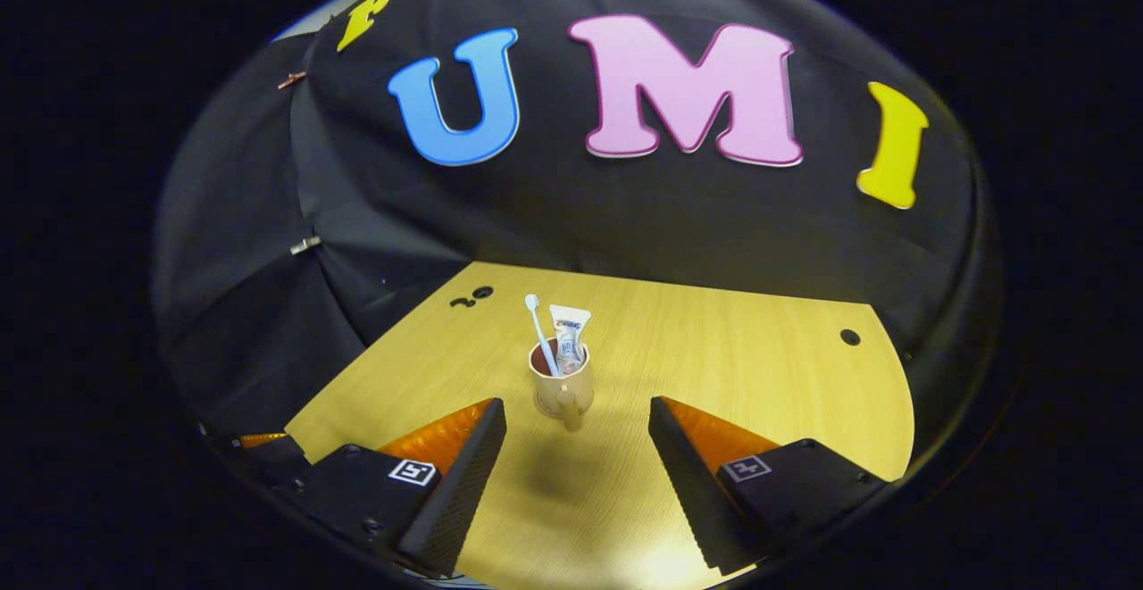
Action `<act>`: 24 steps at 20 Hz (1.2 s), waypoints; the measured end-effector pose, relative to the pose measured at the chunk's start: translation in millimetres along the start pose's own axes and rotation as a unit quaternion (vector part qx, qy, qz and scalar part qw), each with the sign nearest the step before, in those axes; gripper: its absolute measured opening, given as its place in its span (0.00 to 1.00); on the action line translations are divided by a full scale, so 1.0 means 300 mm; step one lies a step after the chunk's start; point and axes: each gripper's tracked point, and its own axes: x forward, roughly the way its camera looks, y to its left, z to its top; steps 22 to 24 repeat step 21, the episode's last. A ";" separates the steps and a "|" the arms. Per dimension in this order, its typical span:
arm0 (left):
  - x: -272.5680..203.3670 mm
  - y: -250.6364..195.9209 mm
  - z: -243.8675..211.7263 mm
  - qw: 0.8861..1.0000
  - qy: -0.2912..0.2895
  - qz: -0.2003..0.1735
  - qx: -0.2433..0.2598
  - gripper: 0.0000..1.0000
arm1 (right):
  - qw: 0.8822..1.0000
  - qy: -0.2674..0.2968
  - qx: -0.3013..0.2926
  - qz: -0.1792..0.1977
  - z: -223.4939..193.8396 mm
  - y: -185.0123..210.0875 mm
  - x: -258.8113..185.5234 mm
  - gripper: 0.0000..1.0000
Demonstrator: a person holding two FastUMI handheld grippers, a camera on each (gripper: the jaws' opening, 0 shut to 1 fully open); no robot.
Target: Put the toothbrush and toothpaste on the desktop into the cup, then pick up the cup and place it on the coaster on the desktop.
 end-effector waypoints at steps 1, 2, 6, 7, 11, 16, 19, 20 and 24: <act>-0.019 -0.022 0.032 1.000 -0.014 -0.002 0.007 0.98 | 1.000 -0.017 0.008 -0.005 -0.005 -0.001 -0.070 0.98; -0.038 -0.053 0.057 0.999 -0.026 -0.010 0.016 0.98 | 0.999 -0.033 0.014 -0.008 -0.014 0.001 -0.141 0.99; -0.143 -0.217 0.100 0.995 -0.050 -0.075 0.041 0.97 | 0.994 -0.101 0.022 -0.039 -0.058 -0.025 -0.399 0.98; -0.171 -0.240 0.120 0.993 -0.064 -0.080 0.054 0.98 | 0.993 -0.107 0.020 -0.037 -0.075 -0.024 -0.447 0.98; -0.249 -0.292 0.184 0.986 -0.110 -0.089 0.086 0.97 | 0.989 -0.128 0.039 -0.070 -0.093 -0.078 -0.589 0.98; -0.307 -0.336 0.184 0.981 -0.119 -0.120 0.090 0.98 | 0.979 -0.162 0.064 -0.110 -0.089 -0.147 -0.714 0.99; -0.326 -0.337 0.151 0.982 -0.107 -0.125 0.093 0.98 | 0.974 -0.170 0.076 -0.131 -0.104 -0.183 -0.759 0.98; -0.327 -0.335 0.139 0.982 -0.105 -0.128 0.090 0.98 | 0.973 -0.169 0.078 -0.137 -0.113 -0.194 -0.772 0.98; -0.333 -0.339 0.138 0.982 -0.104 -0.131 0.088 0.98 | 0.972 -0.173 0.081 -0.140 -0.112 -0.203 -0.780 0.98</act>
